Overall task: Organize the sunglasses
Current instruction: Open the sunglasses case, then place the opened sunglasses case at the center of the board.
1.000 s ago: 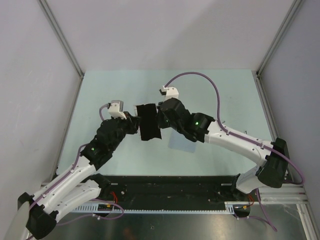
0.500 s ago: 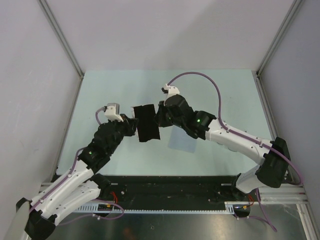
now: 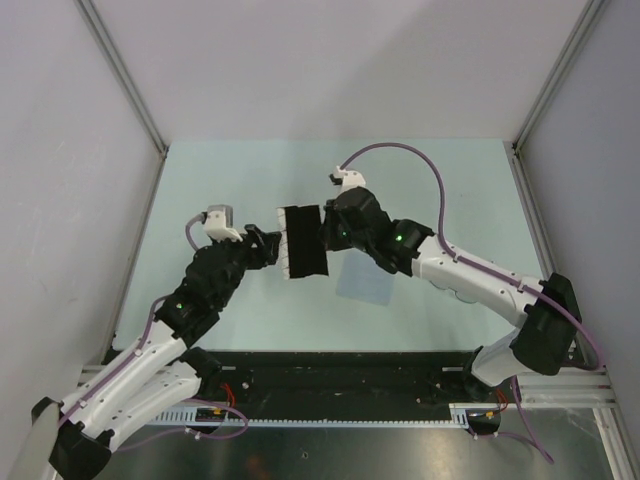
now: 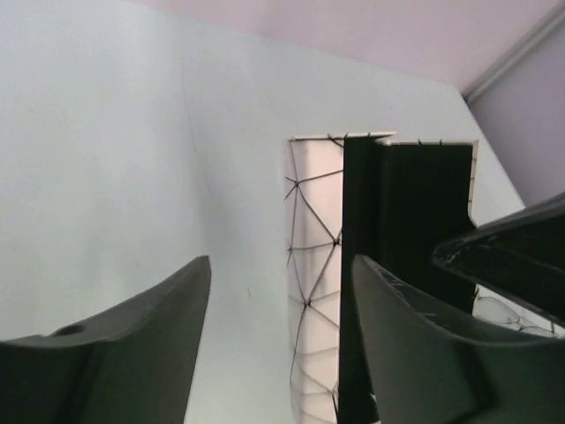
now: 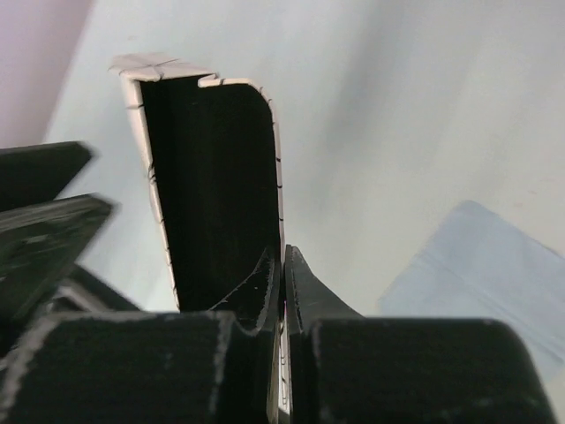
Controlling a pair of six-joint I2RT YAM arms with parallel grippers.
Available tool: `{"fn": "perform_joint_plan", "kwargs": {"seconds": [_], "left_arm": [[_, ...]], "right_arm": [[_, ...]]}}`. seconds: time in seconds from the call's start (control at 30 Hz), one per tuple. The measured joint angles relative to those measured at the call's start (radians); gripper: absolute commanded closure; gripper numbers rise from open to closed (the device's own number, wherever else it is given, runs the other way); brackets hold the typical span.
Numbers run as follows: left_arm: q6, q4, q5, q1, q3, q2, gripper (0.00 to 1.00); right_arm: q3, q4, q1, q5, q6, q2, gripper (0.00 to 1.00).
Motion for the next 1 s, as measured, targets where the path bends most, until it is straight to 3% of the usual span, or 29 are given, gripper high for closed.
{"fn": "perform_joint_plan", "kwargs": {"seconds": [0.07,0.43,0.77,1.0], "left_arm": [[0.008,0.005,-0.029,0.004,0.000,0.000,0.01],[0.018,0.009,-0.066,0.006,0.000,0.005,0.00],[0.006,-0.030,-0.098,0.010,0.001,0.015,0.00],[-0.039,-0.068,-0.056,0.056,0.013,0.130,0.00]], "right_arm": [[-0.008,-0.017,-0.033,0.022,-0.012,0.002,1.00],[-0.018,-0.035,-0.130,-0.014,-0.073,0.066,1.00],[-0.018,0.083,-0.237,-0.339,-0.063,0.278,1.00],[-0.018,0.190,-0.291,-0.528,0.002,0.436,0.97]]}}
